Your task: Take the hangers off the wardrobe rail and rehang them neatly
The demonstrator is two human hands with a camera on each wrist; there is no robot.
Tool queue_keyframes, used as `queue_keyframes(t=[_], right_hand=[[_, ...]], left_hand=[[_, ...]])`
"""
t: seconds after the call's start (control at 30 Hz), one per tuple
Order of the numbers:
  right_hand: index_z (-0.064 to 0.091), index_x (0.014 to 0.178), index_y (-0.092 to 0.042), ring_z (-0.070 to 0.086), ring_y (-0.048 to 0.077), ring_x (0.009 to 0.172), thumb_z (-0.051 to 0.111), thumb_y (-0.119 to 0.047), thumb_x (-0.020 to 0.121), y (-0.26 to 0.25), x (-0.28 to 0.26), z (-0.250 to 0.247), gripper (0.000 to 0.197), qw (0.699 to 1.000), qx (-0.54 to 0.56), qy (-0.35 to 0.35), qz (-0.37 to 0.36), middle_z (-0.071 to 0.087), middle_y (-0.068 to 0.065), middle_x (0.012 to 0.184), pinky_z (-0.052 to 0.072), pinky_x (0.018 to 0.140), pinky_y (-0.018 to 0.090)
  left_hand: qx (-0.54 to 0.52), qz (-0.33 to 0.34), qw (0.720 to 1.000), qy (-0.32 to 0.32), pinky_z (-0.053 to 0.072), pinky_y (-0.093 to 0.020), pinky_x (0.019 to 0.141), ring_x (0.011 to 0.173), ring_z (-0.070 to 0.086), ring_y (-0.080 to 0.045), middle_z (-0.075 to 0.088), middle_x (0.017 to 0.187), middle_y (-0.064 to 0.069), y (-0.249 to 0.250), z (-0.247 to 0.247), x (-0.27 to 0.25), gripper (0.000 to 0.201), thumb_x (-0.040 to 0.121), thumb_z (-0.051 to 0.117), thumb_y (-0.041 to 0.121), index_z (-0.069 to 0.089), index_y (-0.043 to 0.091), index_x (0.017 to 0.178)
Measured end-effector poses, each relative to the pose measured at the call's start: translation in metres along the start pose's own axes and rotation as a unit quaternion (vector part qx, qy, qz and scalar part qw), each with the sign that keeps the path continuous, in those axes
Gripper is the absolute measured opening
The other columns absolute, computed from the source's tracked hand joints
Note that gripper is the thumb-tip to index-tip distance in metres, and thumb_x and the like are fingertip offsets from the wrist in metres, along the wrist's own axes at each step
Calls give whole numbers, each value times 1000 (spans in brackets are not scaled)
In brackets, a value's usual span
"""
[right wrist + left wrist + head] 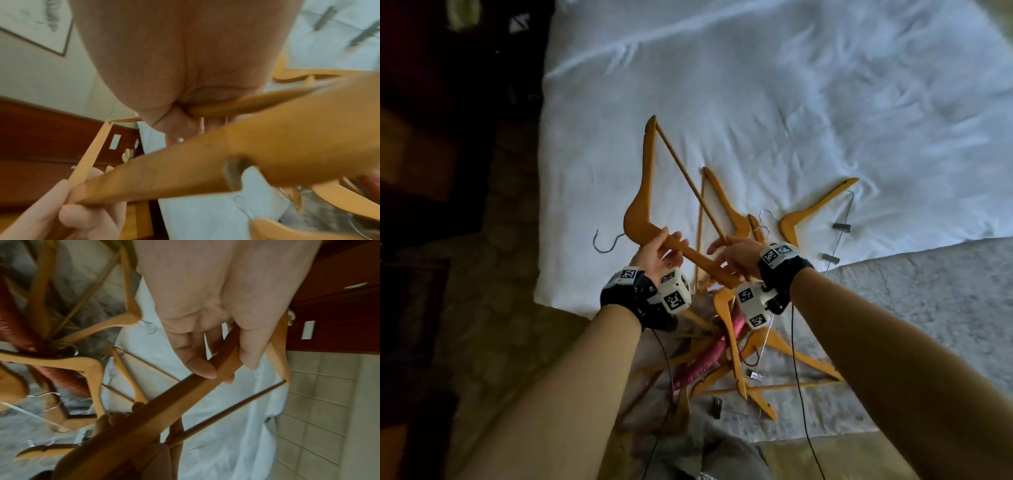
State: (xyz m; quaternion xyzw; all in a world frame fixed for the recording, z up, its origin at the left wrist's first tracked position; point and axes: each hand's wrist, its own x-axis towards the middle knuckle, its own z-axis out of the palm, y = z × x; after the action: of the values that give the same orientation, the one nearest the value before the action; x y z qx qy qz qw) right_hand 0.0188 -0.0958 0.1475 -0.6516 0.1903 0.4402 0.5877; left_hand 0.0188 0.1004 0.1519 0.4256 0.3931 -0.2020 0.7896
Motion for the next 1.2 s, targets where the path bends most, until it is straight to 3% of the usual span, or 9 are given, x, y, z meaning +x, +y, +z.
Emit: queue_keyframes(t=[0.2, 0.3, 0.43, 0.6, 0.7, 0.87, 0.97, 1.07, 1.2], right_hand=[[61, 107, -15, 64, 27, 61, 38, 0, 95, -89, -26, 59, 30, 985, -134, 43, -99, 68, 14, 83, 55, 51, 30], [64, 98, -17, 61, 28, 61, 44, -12, 96, -127, -41, 100, 22, 969, -187, 59, -150, 65, 15, 77, 54, 62, 35], [68, 94, -22, 59, 26, 51, 48, -23, 94, -170, -62, 166, 21, 948, -248, 50, -191, 65, 14, 73, 50, 57, 31], [64, 99, -10, 59, 28, 56, 48, -20, 98, -202, -107, 266, 18, 922, -307, -6, -238, 66, 22, 82, 52, 60, 36], [58, 97, -7, 60, 26, 62, 45, -23, 101, -208, -140, 333, 21, 869, -383, -23, -311, 65, 23, 87, 55, 62, 38], [48, 127, -21, 58, 20, 67, 53, -49, 95, -199, -204, 451, 43, 838, -393, -96, -366, 60, 8, 100, 50, 53, 25], [37, 133, -32, 58, 14, 61, 67, -59, 81, -188, -238, 515, 66, 770, -476, -117, -408, 60, 3, 98, 47, 49, 24], [32, 143, -28, 63, 15, 73, 78, -43, 76, -177, -264, 575, 82, 680, -563, -74, -463, 58, 3, 114, 49, 53, 24], [50, 121, -18, 62, 25, 88, 74, -34, 77, -159, -302, 654, 52, 604, -600, -27, -524, 61, 6, 107, 52, 74, 35]], left_hand=[[-91, 111, 990, -2, 54, -26, 55, 91, 68, -27, 68, 98, -10, 81, -23, -63, 15, 90, 65, 15, 61, 3, 98], [-130, 158, 979, 1, 55, -26, 56, 92, 67, -28, 67, 95, -10, 122, -49, -101, 11, 90, 65, 11, 62, 2, 95], [-169, 217, 962, 5, 55, -26, 57, 90, 66, -26, 66, 104, -15, 167, -97, -152, 17, 89, 66, 11, 62, 0, 102], [-214, 293, 932, -12, 55, -26, 61, 94, 64, -23, 68, 99, -11, 201, -173, -238, 12, 91, 63, 10, 63, 1, 99], [-223, 346, 911, -16, 55, -26, 64, 97, 65, -23, 68, 97, -9, 211, -226, -296, 9, 92, 62, 9, 62, 2, 97], [-250, 422, 872, 15, 54, -26, 62, 95, 65, -23, 68, 94, -8, 216, -318, -390, 8, 92, 63, 10, 62, 2, 95], [-269, 460, 846, 35, 54, -26, 58, 92, 65, -23, 68, 91, -7, 212, -369, -444, 9, 91, 63, 9, 60, 2, 97], [-282, 491, 822, 60, 55, -26, 60, 91, 67, -24, 68, 95, -9, 202, -415, -496, 18, 91, 65, 9, 58, 1, 106], [-306, 533, 782, 107, 58, -28, 66, 96, 66, -28, 68, 104, -13, 186, -467, -561, 23, 89, 67, 8, 60, -1, 108]])
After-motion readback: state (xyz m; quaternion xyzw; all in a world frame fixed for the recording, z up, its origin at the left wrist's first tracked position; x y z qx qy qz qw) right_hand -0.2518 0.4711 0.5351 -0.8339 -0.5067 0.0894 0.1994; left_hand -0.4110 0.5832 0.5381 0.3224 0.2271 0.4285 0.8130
